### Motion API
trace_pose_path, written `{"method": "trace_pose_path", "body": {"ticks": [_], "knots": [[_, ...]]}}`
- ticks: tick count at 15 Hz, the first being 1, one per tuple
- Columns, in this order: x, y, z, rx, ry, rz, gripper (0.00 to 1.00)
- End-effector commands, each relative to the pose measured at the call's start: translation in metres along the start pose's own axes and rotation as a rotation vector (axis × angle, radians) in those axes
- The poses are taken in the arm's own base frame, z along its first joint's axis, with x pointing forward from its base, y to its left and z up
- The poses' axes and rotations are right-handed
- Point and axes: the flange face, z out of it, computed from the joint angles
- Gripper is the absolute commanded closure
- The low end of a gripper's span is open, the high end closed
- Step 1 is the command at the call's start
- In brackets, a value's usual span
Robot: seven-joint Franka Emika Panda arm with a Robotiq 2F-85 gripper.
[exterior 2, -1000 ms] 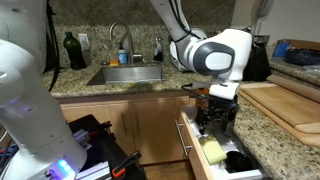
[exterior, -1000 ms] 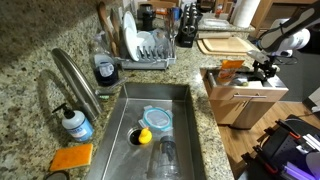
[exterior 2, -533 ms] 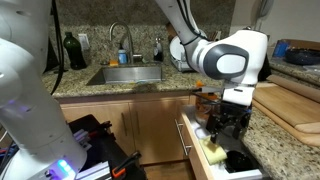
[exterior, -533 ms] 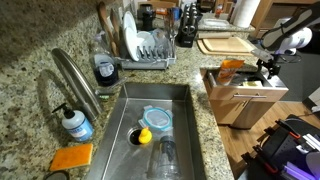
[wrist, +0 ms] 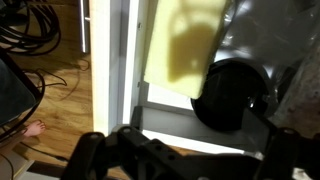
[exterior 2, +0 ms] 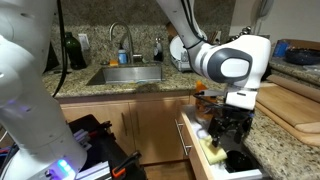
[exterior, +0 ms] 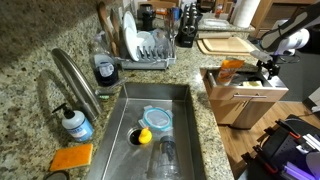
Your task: Put the orange packet in the open drawer, remove the yellow sponge from the open drawer and use it to wipe the counter
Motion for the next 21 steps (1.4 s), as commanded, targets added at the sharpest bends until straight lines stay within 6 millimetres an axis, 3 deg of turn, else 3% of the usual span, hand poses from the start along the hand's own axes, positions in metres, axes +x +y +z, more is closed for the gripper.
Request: {"method": "trace_pose_path", "body": {"ticks": [1, 5, 15, 16, 17, 21], "knots": [[-0.009, -0.009, 0.026, -0.077, 0.019, -0.011, 0.00], [-0.016, -0.011, 0.041, -0.124, 0.038, -0.020, 0.00], [-0.042, -0.015, 0.049, -0.117, 0.091, 0.004, 0.00], [-0.042, -0.015, 0.050, -0.119, 0.095, 0.005, 0.07], [-0.038, -0.016, 0.052, -0.124, 0.097, 0.006, 0.26], [-0.023, -0.018, 0.055, -0.141, 0.097, 0.034, 0.54]]}}
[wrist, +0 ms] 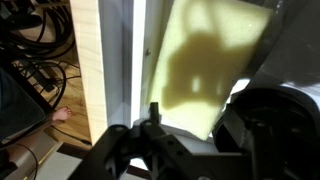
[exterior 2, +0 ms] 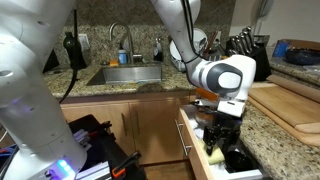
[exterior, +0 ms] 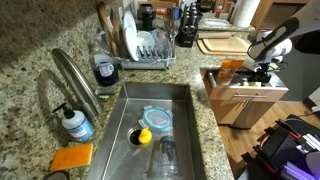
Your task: Put the orange packet in the open drawer, remove the yellow sponge from the open drawer and use it to wipe the counter
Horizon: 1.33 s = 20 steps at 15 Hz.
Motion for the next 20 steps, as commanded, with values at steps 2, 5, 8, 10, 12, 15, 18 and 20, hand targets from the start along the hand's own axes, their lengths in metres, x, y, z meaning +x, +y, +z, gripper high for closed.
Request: {"method": "trace_pose_path", "body": {"ticks": [2, 5, 8, 10, 12, 15, 18, 20], "knots": [[0.016, -0.007, 0.005, -0.018, 0.013, 0.028, 0.68], [0.019, -0.008, 0.003, -0.018, 0.006, 0.033, 0.90], [0.021, -0.009, 0.000, -0.029, -0.013, 0.035, 1.00], [0.021, -0.009, -0.003, -0.042, -0.021, 0.034, 1.00], [0.020, -0.008, -0.009, -0.055, -0.032, 0.033, 1.00], [0.013, -0.004, -0.026, -0.059, -0.047, 0.015, 1.00], [0.012, 0.007, -0.062, 0.002, -0.013, 0.017, 1.00], [0.016, 0.017, -0.090, 0.064, 0.023, 0.037, 1.00]]}}
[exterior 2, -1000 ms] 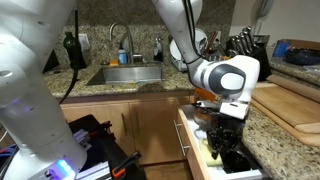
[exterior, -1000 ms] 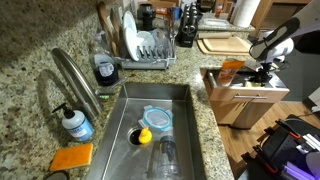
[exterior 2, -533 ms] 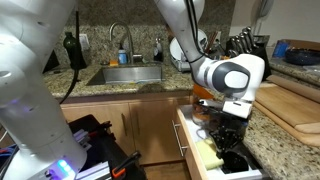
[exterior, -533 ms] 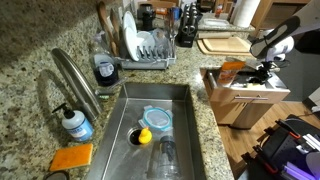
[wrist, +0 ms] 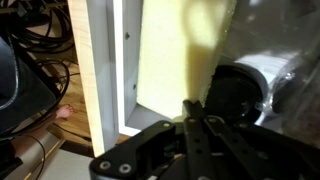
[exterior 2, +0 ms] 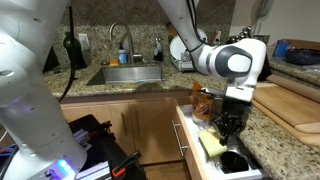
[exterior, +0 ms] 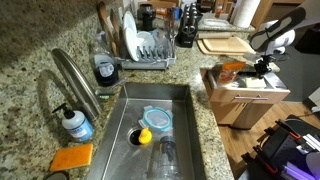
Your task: Put the orange packet in the open drawer, remove the yellow sponge from the open drawer and use it to wipe the counter
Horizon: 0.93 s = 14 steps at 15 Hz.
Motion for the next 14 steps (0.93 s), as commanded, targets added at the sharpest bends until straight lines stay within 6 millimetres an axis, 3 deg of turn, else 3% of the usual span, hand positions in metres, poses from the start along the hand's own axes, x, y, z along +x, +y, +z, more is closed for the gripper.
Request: {"method": "trace_pose_path", "body": {"ticks": [1, 6, 9, 12, 14], "knots": [[0.009, 0.028, -0.054, 0.084, 0.038, 0.024, 1.00], [0.047, 0.062, -0.132, 0.223, 0.090, 0.113, 1.00], [0.094, 0.077, -0.173, 0.272, -0.044, 0.211, 1.00], [0.132, 0.069, -0.187, 0.313, -0.184, 0.345, 1.00], [0.139, 0.058, -0.187, 0.361, -0.261, 0.456, 1.00]]}}
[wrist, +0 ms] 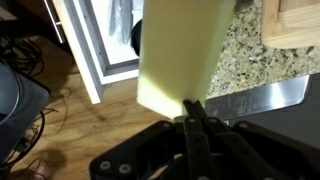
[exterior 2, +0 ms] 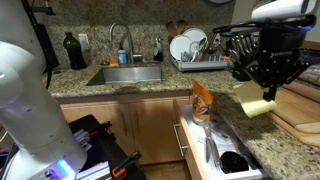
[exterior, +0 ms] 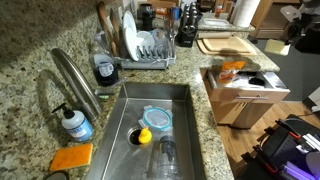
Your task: Put the orange packet in the open drawer, remove the yellow sponge from the open drawer and use it to wipe the counter
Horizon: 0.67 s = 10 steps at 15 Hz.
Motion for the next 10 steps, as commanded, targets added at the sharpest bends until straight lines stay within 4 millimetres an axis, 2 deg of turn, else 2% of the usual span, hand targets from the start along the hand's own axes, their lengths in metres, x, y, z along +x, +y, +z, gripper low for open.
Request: {"method": "trace_pose_path", "body": {"ticks": [1, 2, 7, 8, 9, 10], "knots": [[-0.005, -0.018, 0.011, 0.020, -0.086, 0.136, 1.00], [0.006, -0.009, 0.000, 0.014, -0.060, 0.083, 1.00], [0.003, -0.010, 0.003, 0.011, -0.060, 0.083, 1.00], [0.002, -0.016, 0.003, -0.006, -0.065, 0.089, 1.00], [-0.003, -0.028, 0.004, -0.120, -0.126, 0.096, 1.00], [-0.003, -0.042, 0.008, -0.151, -0.128, 0.158, 1.00]]}}
